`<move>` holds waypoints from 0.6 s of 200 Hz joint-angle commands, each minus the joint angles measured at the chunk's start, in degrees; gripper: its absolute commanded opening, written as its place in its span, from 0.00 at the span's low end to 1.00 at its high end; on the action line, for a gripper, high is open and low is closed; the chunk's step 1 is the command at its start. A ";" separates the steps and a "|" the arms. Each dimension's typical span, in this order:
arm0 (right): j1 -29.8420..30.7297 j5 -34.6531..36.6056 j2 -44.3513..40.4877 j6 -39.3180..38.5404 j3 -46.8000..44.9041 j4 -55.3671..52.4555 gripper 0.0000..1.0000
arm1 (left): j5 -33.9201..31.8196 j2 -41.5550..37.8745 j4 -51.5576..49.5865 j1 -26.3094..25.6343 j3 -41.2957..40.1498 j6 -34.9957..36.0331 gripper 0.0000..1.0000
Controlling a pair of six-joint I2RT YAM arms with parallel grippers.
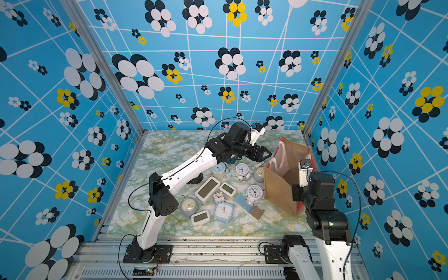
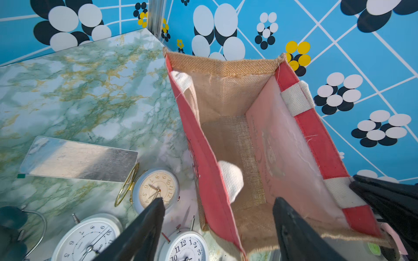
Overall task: Put the alarm clock into the canvas bag
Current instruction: Move the canvas bag to the center of the board.
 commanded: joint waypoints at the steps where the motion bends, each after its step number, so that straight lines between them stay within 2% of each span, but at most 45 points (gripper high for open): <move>1: 0.15 -3.29 -2.79 -4.39 -0.72 -2.94 0.00 | 3.29 3.14 -4.39 -1.02 2.25 -2.33 0.79; 30: 0.12 -3.63 -4.67 -6.05 -0.45 -4.21 0.00 | 4.34 6.32 -6.44 -1.22 4.32 -5.67 0.79; 49: 0.10 -3.42 -5.03 -6.85 -0.44 -4.40 0.00 | 7.45 7.95 -6.31 -1.22 5.38 -7.28 0.79; 66: 0.10 -3.00 -5.22 -7.02 -1.21 -3.70 0.00 | 9.89 8.81 -5.67 -1.33 5.40 -8.70 0.73; 85: 0.13 -1.67 -5.12 -5.93 -2.60 -1.81 0.00 | 11.77 9.36 -5.55 -1.67 5.39 -8.91 0.53; 98: 0.10 0.63 -5.21 -4.27 -3.92 0.85 0.00 | 12.59 9.42 -5.83 -1.91 5.38 -8.91 0.28; 111: 0.12 2.64 -5.13 -2.99 -5.46 3.71 0.00 | 13.17 9.24 -6.40 -2.11 5.22 -9.31 0.10; 120: 0.13 4.62 -4.74 -1.74 -6.42 5.90 0.00 | 13.63 8.81 -6.45 -2.35 4.60 -9.61 0.02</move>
